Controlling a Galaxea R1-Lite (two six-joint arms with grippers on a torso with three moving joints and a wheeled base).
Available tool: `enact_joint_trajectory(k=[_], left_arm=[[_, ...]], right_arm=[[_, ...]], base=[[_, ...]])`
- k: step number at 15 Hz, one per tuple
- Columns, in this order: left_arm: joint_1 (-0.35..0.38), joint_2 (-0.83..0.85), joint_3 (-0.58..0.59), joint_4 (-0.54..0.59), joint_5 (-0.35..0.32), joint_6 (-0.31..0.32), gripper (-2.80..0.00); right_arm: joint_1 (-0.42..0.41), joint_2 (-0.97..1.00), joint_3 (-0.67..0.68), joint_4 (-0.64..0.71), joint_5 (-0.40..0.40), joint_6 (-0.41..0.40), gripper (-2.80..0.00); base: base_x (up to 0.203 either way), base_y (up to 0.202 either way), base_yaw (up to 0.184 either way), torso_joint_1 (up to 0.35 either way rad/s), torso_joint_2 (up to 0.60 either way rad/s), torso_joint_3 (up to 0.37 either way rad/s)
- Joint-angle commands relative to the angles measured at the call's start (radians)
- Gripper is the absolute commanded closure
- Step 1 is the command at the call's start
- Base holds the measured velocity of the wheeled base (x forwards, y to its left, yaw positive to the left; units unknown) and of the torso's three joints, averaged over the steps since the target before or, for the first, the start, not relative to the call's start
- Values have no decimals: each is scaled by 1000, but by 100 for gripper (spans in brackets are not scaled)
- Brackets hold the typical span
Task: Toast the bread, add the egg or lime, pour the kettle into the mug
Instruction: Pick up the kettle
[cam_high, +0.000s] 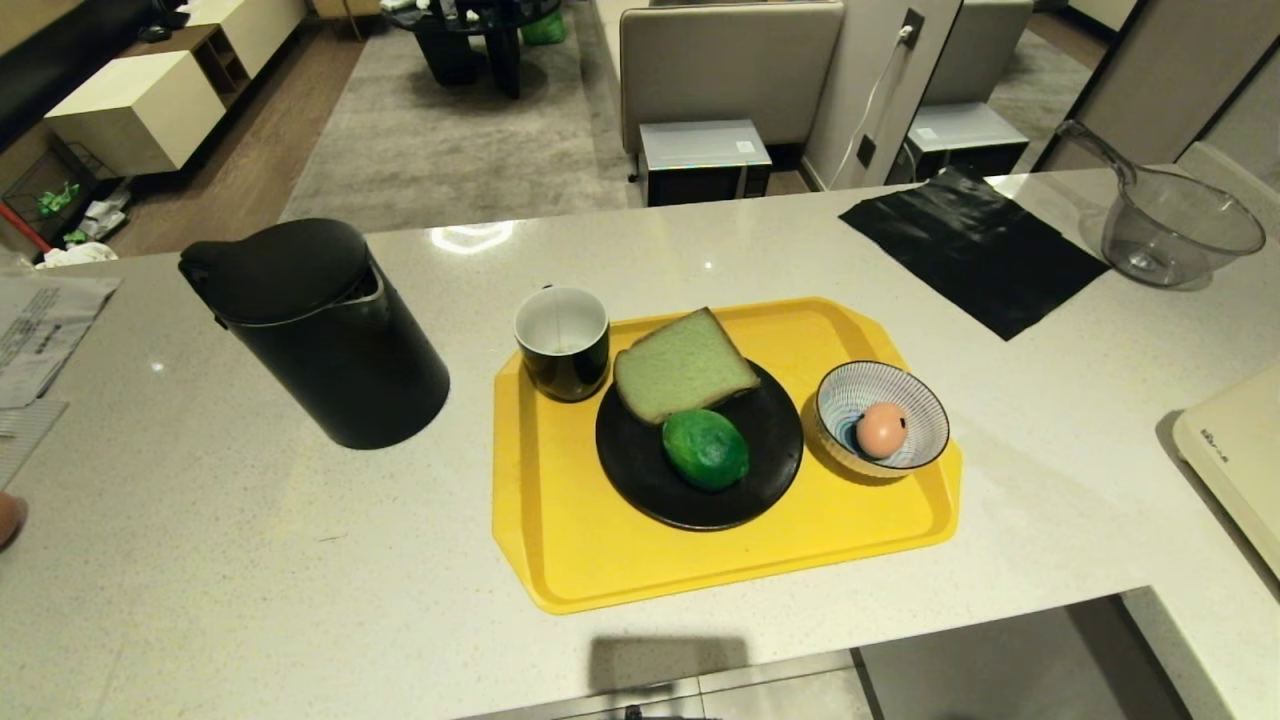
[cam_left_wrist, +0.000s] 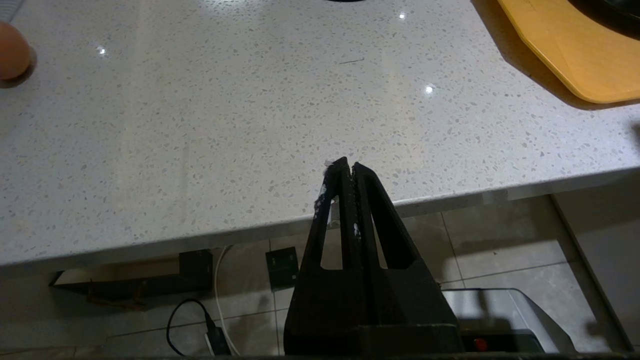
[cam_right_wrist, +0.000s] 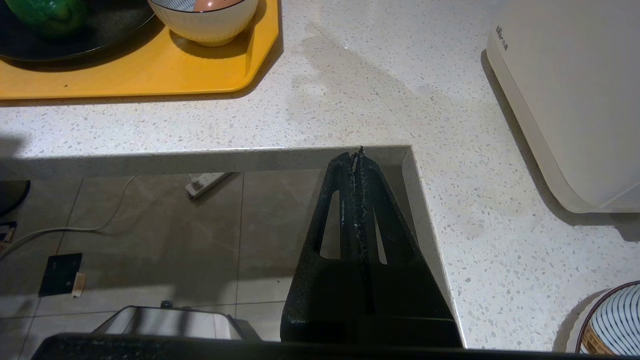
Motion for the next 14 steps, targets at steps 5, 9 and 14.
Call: enact_joint_trajectory(k=[5,9,14], left_arm=[[0,-1,0,0,0,0,0],[0,-1,0,0,0,0,0],[0,-1,0,0,0,0,0]], right_arm=[[0,3,28,1,0,2,0],[0,2,28,1,0,2,0],[0,2,28,1,0,2,0]], base=[[0,0,0,0,0,0],[0,0,0,0,0,0],[0,0,0,0,0,0]])
